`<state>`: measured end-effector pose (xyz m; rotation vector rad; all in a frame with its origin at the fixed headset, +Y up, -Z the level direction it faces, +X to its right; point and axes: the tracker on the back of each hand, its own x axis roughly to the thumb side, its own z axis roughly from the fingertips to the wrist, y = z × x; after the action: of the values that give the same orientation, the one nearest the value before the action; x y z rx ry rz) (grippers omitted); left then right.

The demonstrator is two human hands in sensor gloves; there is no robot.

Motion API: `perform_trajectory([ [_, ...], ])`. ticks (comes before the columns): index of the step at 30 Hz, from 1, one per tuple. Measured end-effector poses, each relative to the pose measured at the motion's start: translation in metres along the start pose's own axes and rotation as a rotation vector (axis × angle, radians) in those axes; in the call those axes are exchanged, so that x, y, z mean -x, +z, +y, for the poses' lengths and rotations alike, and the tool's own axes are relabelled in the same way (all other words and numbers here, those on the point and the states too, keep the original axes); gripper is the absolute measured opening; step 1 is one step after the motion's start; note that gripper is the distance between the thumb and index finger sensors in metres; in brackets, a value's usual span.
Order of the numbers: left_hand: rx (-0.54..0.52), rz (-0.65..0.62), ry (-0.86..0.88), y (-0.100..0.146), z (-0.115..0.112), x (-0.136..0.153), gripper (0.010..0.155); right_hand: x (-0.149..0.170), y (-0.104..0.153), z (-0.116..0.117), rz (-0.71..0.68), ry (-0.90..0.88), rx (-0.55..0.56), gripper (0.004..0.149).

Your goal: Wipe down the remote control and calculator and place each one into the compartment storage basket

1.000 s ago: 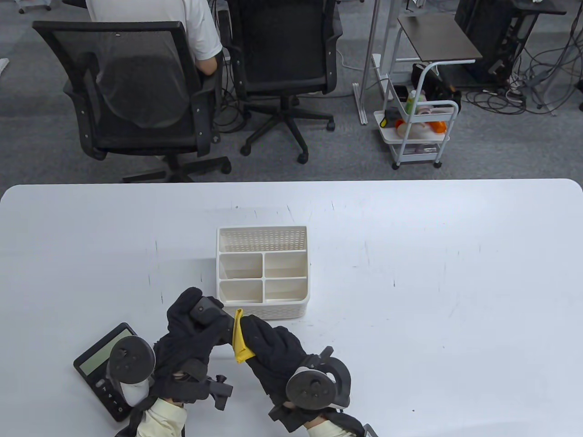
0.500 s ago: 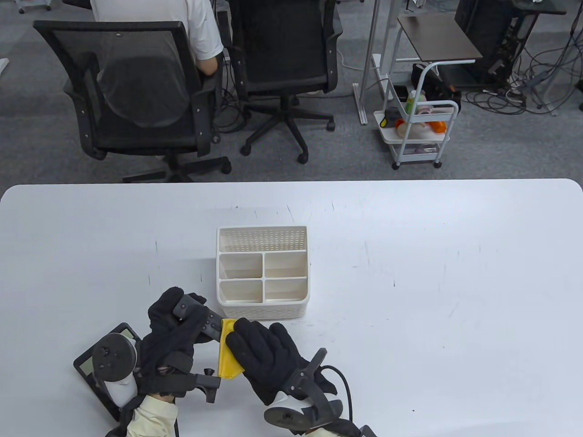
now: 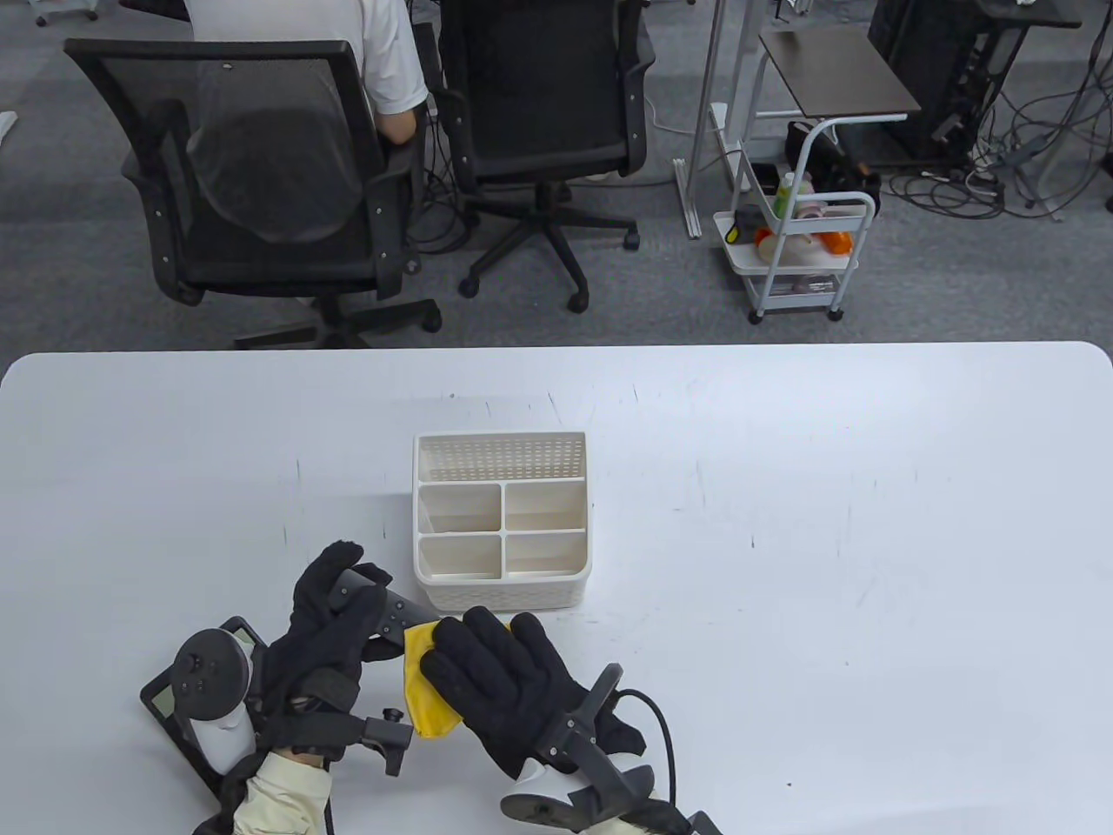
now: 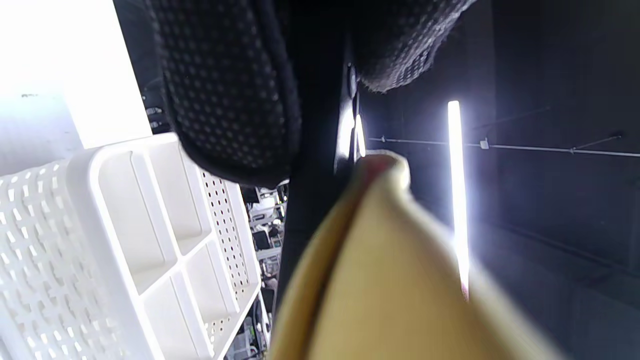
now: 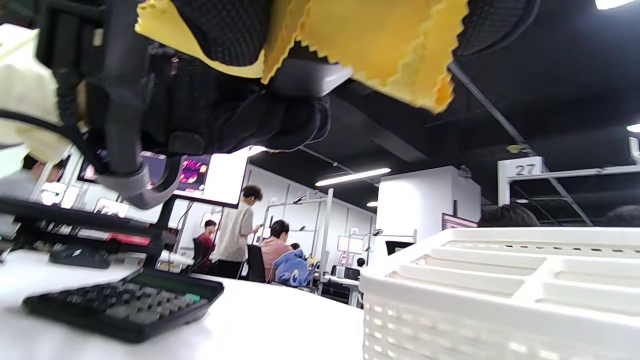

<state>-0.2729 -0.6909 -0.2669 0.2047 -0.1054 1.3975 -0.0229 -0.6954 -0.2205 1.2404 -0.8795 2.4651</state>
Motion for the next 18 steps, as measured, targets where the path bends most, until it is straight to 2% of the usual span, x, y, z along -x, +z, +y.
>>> perform_trajectory([
  [2,0.033,0.007,0.05,0.0,-0.003,0.0,0.054,0.008,0.001,-0.002,0.073,-0.042,0.025,0.054],
  [6,0.054,-0.03,0.026,0.001,-0.007,-0.005,0.054,0.027,0.006,-0.003,0.246,-0.221,0.057,0.054],
  [12,0.066,-0.126,-0.036,0.003,-0.01,-0.011,0.053,0.051,0.013,0.001,0.519,-0.637,0.114,0.053],
  [15,0.076,-0.164,-0.046,0.002,-0.013,-0.013,0.052,0.06,0.017,0.005,0.587,-0.79,0.14,0.052],
  [18,0.17,-0.191,0.013,0.0,-0.02,-0.012,0.05,0.065,0.018,0.01,0.58,-0.942,0.098,0.053],
])
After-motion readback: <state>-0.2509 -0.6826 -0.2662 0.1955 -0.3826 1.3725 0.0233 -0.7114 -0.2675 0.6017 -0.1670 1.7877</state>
